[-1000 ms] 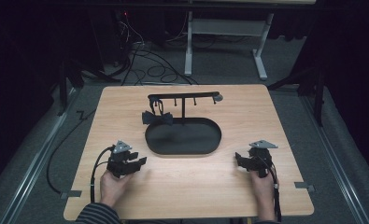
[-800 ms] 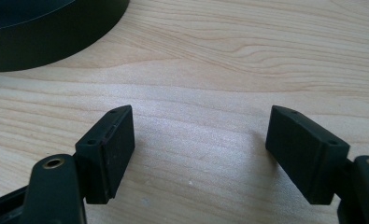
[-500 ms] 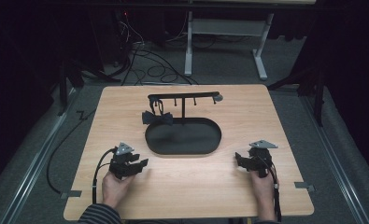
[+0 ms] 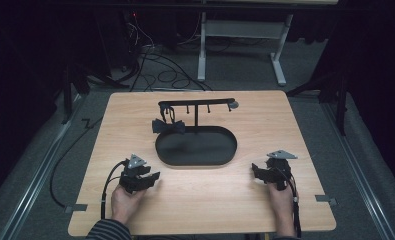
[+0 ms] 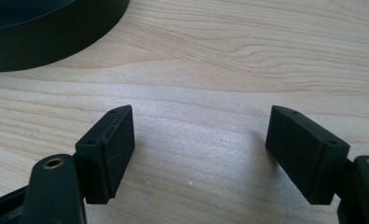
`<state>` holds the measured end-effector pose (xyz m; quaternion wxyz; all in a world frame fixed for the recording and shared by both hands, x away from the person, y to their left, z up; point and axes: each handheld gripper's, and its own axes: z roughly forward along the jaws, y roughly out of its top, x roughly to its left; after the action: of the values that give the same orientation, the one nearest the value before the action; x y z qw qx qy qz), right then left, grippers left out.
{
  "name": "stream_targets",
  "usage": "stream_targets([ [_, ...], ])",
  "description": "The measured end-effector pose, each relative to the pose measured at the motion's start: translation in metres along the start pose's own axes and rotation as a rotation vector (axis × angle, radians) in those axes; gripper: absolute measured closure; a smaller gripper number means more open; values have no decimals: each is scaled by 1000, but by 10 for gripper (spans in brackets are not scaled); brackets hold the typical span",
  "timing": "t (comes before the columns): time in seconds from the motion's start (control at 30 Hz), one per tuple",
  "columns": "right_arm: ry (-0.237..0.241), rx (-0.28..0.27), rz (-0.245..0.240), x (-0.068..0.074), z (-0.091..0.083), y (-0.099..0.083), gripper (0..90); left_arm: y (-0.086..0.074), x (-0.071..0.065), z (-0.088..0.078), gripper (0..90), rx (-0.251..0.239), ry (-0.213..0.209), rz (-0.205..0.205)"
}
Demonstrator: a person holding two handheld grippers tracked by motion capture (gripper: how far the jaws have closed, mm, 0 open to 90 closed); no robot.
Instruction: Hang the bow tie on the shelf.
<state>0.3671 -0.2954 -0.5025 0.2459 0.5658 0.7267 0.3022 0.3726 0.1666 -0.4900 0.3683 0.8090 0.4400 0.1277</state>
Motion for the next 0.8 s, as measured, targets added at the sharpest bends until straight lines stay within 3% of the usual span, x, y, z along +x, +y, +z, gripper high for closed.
stream_targets([
  [0.47,0,0,-1,0,0,0,249,-3,-4,9,508,18,34,34],
  [0.6,0,0,-1,0,0,0,249,-6,-6,10,496,-2,50,50],
  [0.7,0,0,-1,0,0,0,249,-13,-10,11,447,-50,65,79],
  [0.8,0,0,-2,0,0,0,249,-15,-11,11,403,-58,71,74],
])
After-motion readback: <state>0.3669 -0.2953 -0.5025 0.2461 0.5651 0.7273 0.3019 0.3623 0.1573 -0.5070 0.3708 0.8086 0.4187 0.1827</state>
